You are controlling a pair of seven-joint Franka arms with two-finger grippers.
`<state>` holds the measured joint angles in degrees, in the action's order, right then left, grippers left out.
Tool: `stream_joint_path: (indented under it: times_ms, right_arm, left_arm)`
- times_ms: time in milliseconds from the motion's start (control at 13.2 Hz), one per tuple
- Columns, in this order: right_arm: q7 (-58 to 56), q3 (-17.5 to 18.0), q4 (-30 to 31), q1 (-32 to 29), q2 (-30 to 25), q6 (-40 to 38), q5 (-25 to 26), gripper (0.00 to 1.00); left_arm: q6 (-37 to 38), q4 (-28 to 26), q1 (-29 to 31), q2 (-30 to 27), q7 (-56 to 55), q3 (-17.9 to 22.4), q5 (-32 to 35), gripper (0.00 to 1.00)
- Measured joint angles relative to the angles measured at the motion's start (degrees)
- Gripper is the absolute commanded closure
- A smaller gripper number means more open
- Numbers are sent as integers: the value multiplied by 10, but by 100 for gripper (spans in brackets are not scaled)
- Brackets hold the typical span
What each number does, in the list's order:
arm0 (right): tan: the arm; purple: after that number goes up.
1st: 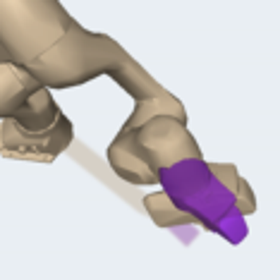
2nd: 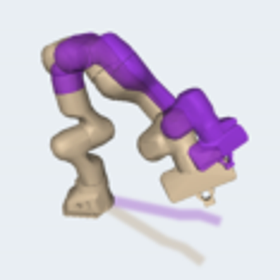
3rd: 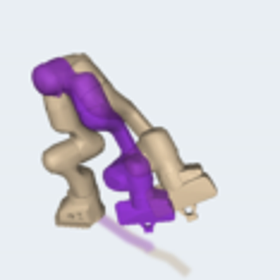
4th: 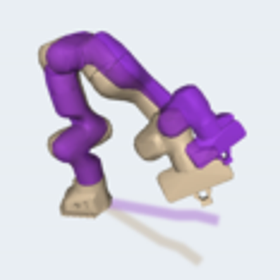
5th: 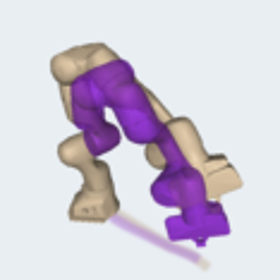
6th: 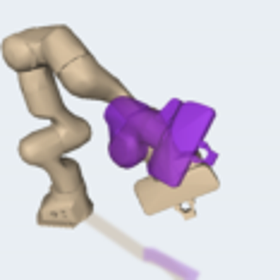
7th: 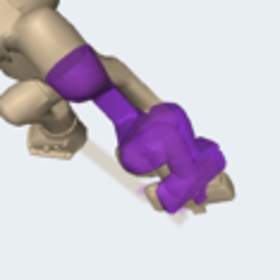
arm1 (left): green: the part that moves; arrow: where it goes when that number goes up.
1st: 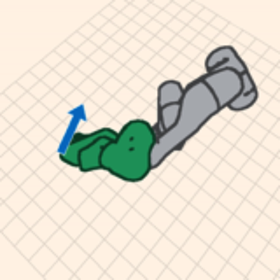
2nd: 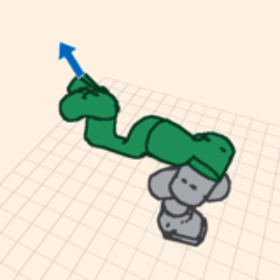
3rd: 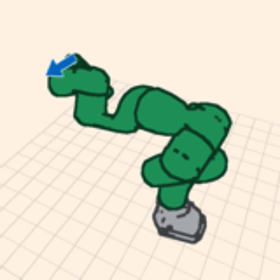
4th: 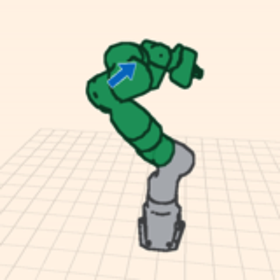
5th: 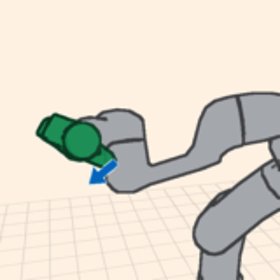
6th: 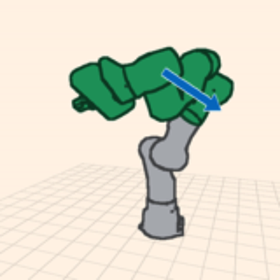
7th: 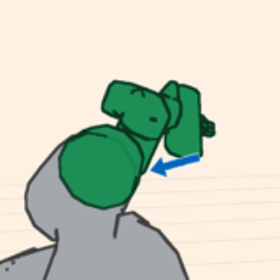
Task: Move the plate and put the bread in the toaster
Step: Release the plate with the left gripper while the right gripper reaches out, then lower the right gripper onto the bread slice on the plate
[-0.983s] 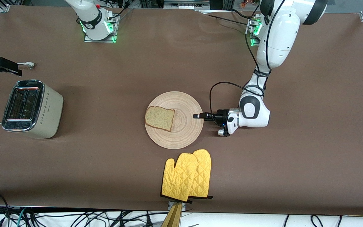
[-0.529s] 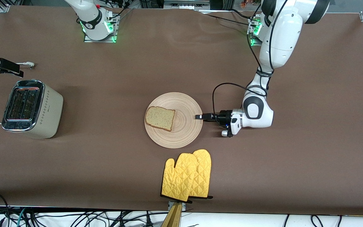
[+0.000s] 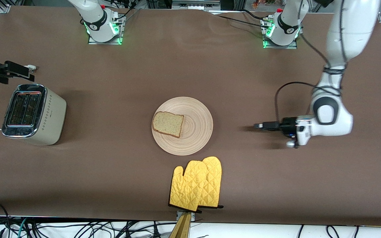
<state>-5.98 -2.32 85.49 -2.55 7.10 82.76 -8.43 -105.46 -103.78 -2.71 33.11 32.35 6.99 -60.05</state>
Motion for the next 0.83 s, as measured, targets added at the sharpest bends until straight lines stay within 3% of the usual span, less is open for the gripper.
stream_joint_path:
  times_ms: [227,529,832]
  right_arm:
    - [84,1,5,20,41,28,-45,0]
    - [236,4,8,115,93,99,-53,0]
    - [291,5,12,183,158,187,-53,0]
  left_arm:
    - [21,-3,55,-73,-49,-11,141,0]
    - [20,-2,56,-176,-178,-25,354,0]
    - [31,-4,54,-274,-283,-78,509,0]
